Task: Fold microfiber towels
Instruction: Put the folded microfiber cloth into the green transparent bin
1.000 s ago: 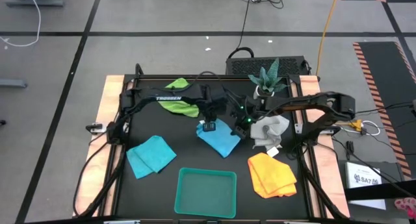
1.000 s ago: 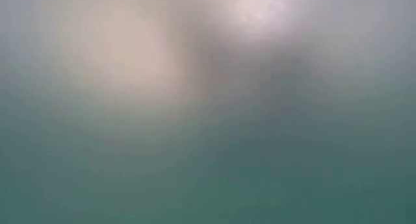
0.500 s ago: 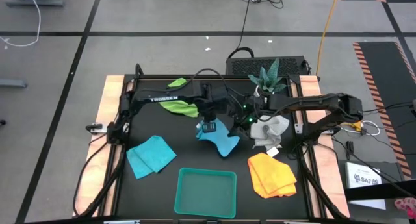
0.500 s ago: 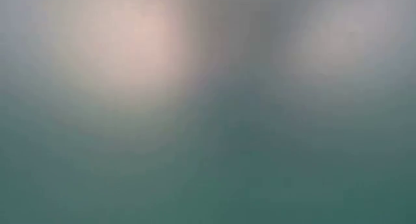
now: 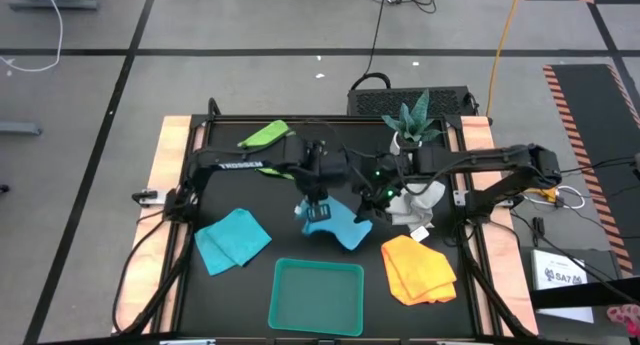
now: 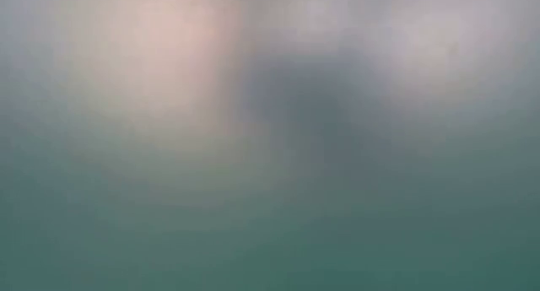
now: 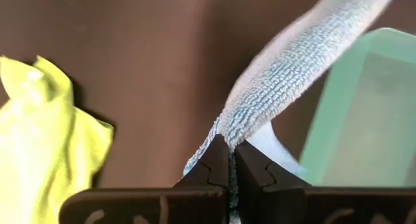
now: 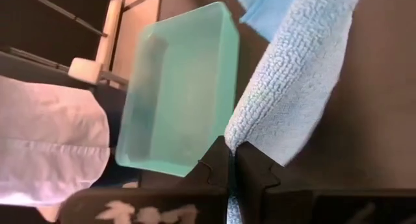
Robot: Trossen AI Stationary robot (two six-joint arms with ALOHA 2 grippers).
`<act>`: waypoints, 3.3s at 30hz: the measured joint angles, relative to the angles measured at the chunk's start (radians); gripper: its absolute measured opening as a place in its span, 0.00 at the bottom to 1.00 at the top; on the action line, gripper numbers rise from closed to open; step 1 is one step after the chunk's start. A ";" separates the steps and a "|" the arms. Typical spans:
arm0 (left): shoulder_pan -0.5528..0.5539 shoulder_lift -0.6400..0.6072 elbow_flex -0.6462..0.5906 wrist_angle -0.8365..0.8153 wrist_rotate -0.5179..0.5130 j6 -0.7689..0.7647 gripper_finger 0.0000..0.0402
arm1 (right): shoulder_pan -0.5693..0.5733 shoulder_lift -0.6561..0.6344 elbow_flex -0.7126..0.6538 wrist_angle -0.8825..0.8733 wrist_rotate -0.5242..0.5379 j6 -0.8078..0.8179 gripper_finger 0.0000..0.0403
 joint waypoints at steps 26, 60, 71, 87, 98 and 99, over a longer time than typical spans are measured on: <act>-0.266 -0.019 0.009 -0.059 -0.021 -0.108 0.00 | 0.357 0.002 0.000 0.205 0.392 0.391 0.00; -0.498 -0.006 -0.046 0.200 0.029 -0.653 0.00 | 0.587 0.153 -0.002 0.432 0.345 0.526 0.00; -0.518 -0.005 -0.253 0.321 0.152 -0.725 0.00 | 0.597 0.257 -0.002 0.461 0.346 0.507 0.00; -0.498 -0.007 -0.452 0.385 0.158 -0.707 0.01 | 0.528 0.379 -0.002 0.451 0.316 0.397 0.00; -0.467 -0.009 -0.548 0.467 0.115 -0.666 0.06 | 0.485 0.379 -0.036 0.398 0.315 0.369 0.04; -0.464 -0.008 -0.549 0.458 0.114 -0.656 0.07 | 0.482 0.378 -0.044 0.396 0.316 0.369 0.06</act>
